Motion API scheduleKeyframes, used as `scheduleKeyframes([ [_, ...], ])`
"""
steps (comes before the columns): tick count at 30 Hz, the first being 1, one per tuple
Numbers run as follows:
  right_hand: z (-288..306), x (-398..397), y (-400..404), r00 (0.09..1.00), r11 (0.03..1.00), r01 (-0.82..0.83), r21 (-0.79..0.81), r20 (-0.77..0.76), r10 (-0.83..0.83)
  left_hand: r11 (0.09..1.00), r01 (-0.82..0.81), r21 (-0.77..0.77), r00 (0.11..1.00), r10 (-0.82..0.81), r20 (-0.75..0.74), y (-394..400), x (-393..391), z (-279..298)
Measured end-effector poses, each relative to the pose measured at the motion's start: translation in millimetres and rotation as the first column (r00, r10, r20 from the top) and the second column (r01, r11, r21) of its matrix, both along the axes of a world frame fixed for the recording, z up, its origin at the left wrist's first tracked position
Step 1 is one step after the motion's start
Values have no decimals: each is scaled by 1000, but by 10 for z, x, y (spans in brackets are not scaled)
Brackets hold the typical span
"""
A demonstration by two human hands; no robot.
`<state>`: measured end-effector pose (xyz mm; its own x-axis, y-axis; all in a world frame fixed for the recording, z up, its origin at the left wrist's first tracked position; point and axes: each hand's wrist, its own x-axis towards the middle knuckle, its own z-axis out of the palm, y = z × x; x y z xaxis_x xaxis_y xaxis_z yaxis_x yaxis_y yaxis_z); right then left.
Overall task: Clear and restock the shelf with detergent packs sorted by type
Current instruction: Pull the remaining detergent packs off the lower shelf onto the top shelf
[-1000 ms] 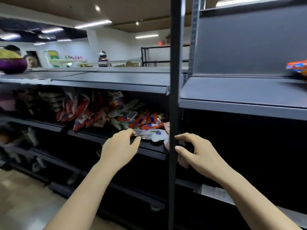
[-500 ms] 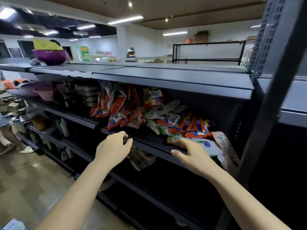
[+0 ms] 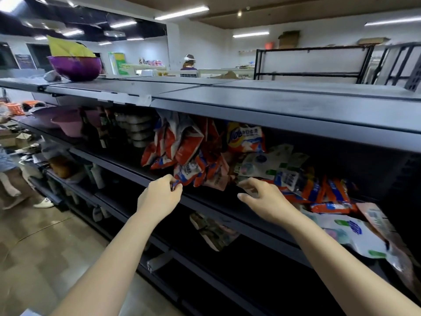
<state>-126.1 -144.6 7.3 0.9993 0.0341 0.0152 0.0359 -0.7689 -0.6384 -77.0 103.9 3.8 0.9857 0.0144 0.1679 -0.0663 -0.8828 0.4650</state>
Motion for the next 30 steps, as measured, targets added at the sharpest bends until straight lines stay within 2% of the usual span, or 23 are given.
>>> scheduleKeyframes([
  [9, -134, 863, 557, 982, 982, 189, -22, -22, -190, 992, 65, -109, 997, -69, -34, 376, 1221, -173],
  [12, -107, 1227, 791, 962, 957, 272, 98, -58, -268, 981, 137, -137, 991, -137, 13, 454, 1676, -160],
  [15, -100, 1650, 1024, 952, 920, 297, 255, 1, -307, 965, 203, -167, 979, -206, 4, 497, 2144, -154],
  [18, -219, 2120, 1101, 910, 903, 390, 181, 72, -407, 925, 296, -240, 953, -302, 9, 482, 2573, -235],
  [21, -249, 2474, 1161, 892, 892, 447, 67, 47, -450, 921, 331, -205, 940, -341, -13, 414, 2865, -260],
  [24, -348, 2831, 1209, 896, 882, 433, 186, 18, -444, 918, 327, -223, 939, -343, -35, 387, 3078, -306],
  [27, -501, 3182, 1280, 814, 781, 545, 304, 31, -580, 898, 346, -272, 930, -366, -27, 378, 3198, -347],
  [30, -456, 3274, 1380, 761, 732, 631, 257, -18, -649, 908, 319, -271, 942, -335, -15, 335, 3240, -327],
])
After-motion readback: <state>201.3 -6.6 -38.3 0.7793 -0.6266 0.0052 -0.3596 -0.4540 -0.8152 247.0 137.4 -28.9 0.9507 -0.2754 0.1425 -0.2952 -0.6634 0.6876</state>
